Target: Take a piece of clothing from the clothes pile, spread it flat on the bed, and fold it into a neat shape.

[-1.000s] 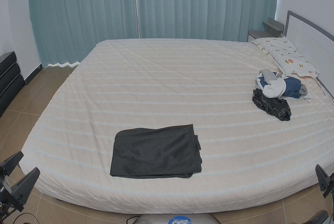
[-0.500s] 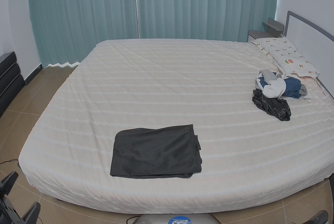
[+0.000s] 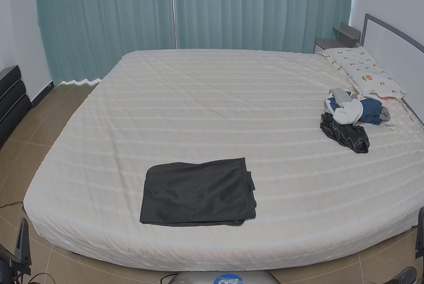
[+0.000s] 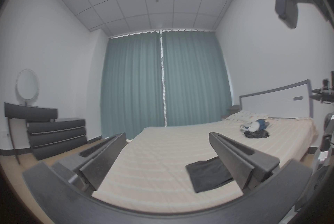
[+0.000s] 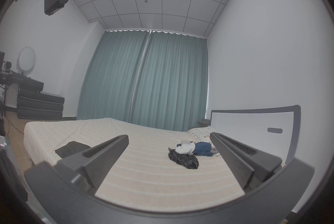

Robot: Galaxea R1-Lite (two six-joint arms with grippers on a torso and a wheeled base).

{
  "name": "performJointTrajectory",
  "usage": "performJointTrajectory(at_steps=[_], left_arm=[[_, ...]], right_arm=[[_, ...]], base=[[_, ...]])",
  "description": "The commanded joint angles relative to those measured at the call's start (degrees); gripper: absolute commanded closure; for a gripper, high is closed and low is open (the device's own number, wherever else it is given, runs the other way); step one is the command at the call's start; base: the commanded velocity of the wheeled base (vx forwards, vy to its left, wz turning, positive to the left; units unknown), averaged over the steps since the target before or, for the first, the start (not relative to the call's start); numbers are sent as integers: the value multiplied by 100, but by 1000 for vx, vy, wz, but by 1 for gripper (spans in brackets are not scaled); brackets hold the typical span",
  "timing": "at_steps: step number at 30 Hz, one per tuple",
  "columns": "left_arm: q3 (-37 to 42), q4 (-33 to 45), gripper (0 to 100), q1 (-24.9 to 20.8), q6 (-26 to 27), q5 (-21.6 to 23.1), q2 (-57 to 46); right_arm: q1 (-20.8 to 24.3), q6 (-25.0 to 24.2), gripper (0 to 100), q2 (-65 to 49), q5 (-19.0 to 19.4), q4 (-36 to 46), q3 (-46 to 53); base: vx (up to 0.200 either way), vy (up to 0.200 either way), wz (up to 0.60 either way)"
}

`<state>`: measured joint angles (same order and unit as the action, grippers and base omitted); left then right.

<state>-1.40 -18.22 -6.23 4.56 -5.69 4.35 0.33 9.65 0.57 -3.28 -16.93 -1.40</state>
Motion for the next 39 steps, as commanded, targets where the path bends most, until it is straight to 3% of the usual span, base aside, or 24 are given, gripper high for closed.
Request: performJointTrajectory(at_steps=[1, 4, 7, 8, 10, 16, 20, 25, 30, 31, 38, 39], left_arm=[[140, 768, 0, -1, -131, -802, 48], [140, 1225, 0, -1, -465, -890, 39], [140, 1453, 0, -1, -579, -1074, 39], [140, 1427, 0, -1, -597, -1435, 39], [131, 1234, 0, -1, -482, -1742, 39], [35, 1339, 0, 122, -456, -1786, 48], [-712, 2200, 0, 693, -245, -1769, 48], [-554, 2526, 0, 667, 194, -1443, -426], [-80, 2042, 0, 641, -350, -1356, -435], [17, 1866, 0, 641, -517, -1030, -435], [79, 1770, 0, 641, -632, -354, -435], [123, 1814, 0, 641, -667, 60, -435]], right_arm=[[2, -131, 0, -57, -6, 674, 140], [2, -280, 0, -57, -6, 1254, 140], [2, -544, 0, -57, 20, 1280, 140], [-15, -614, 0, -57, 12, 1263, 140], [-15, -596, 0, -57, 12, 1271, 140], [-15, -570, 0, -57, -24, 1280, 140], [-15, -438, 0, -57, 20, 1386, 105], [-15, -438, 0, -57, 20, 1430, 105], [-15, -482, 0, -57, 3, 1421, 114], [-15, -482, 0, -57, 12, 1403, 114], [-24, -131, 0, -57, 38, 1289, 123], [-15, -60, 0, -57, 38, 1157, 123]], base=[[0, 0, 0], [0, 0, 0], [0, 0, 0], [0, 0, 0], [0, 0, 0], [0, 0, 0], [0, 0, 0], [0, 0, 0], [0, 0, 0], [0, 0, 0], [0, 0, 0], [0, 0, 0]])
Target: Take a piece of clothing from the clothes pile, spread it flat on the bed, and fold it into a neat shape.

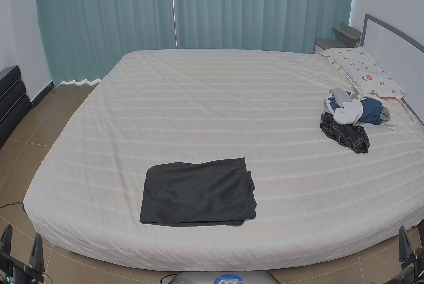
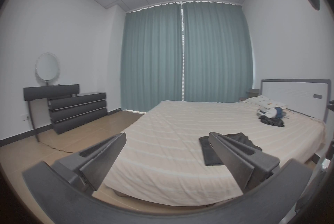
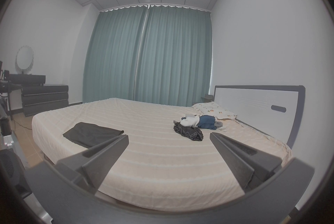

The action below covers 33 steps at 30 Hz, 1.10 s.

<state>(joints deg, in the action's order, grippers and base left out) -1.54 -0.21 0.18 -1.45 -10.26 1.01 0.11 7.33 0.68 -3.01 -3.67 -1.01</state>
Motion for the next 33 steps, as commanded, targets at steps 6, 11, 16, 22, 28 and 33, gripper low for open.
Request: performJointTrajectory(at_steps=[6, 11, 16, 22, 28, 33], left_arm=[[154, 38, 0, -1, 92, 692, -101], [154, 38, 0, -1, 101, 692, -101], [154, 38, 0, -1, 101, 701, -101], [154, 38, 0, -1, 48, 684, -101], [154, 38, 0, -1, 57, 684, -101], [154, 38, 0, -1, 101, 692, -101]], right_arm=[[-2, -144, 0, -68, 29, -37, 92], [-2, -680, 0, -68, 29, -2, 84], [7, -829, 0, -59, 90, 543, 31], [7, -882, 0, -68, 90, 472, 66], [7, -908, 0, -68, 81, 358, 101], [7, -882, 0, -68, 90, 358, 101]], base=[[0, 0, 0], [0, 0, 0], [0, 0, 0], [0, 0, 0], [0, 0, 0], [0, 0, 0]])
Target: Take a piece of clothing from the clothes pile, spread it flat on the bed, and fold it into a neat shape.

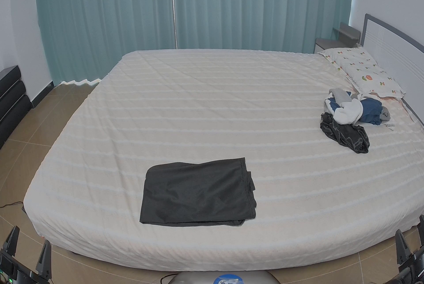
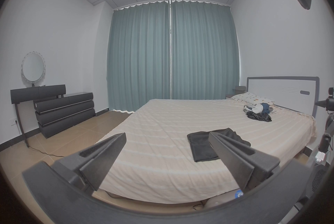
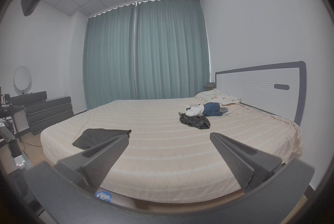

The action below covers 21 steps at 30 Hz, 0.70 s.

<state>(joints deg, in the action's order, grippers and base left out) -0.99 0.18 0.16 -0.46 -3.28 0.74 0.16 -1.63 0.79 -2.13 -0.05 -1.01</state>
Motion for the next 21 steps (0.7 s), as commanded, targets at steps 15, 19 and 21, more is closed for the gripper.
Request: performJointTrajectory(at_steps=[15, 19, 21], left_arm=[[99, -1, 0, 2, -6, 20, -74], [99, -1, 0, 2, -6, 20, -74], [99, 8, 0, 2, -6, 20, -74]], right_arm=[[2, 58, 0, -79, 2, -4, 92], [2, 5, 0, -79, 2, -4, 92], [2, -4, 0, -79, 2, -4, 92]], base=[[0, 0, 0], [0, 0, 0], [0, 0, 0]])
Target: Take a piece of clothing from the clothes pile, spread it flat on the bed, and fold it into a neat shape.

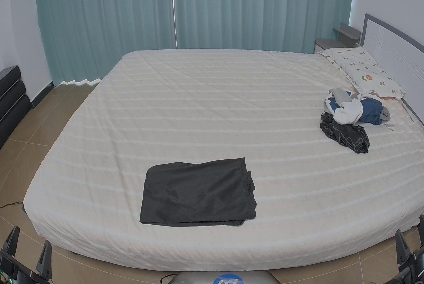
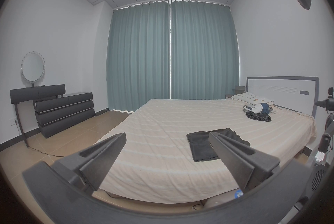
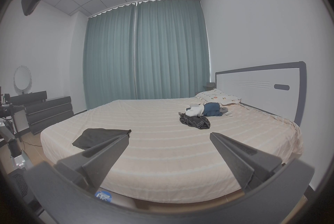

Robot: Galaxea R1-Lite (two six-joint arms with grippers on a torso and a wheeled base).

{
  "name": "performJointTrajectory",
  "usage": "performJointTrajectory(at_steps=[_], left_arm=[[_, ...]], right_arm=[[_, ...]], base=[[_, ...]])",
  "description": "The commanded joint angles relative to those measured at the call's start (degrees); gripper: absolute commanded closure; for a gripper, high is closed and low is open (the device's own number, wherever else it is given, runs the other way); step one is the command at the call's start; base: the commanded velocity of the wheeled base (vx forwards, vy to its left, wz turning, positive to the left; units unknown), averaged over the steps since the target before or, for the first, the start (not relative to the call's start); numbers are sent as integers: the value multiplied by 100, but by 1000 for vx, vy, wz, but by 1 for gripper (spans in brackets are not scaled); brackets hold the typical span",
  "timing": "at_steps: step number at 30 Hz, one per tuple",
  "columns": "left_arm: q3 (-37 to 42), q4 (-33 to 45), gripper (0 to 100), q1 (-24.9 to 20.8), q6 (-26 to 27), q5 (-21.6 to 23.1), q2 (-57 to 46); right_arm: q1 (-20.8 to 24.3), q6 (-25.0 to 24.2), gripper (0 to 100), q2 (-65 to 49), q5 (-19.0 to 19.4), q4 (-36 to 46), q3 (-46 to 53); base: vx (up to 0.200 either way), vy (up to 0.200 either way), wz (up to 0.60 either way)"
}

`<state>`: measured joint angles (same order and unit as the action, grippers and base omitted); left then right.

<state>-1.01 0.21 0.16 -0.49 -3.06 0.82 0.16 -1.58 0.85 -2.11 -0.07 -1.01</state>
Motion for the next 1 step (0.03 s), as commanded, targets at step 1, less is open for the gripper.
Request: performJointTrajectory(at_steps=[1], left_arm=[[101, -3, 0, 2, -4, -2, -82]], right_arm=[[2, 0, 0, -85, 0, -1, 92]], base=[[0, 0, 0]])
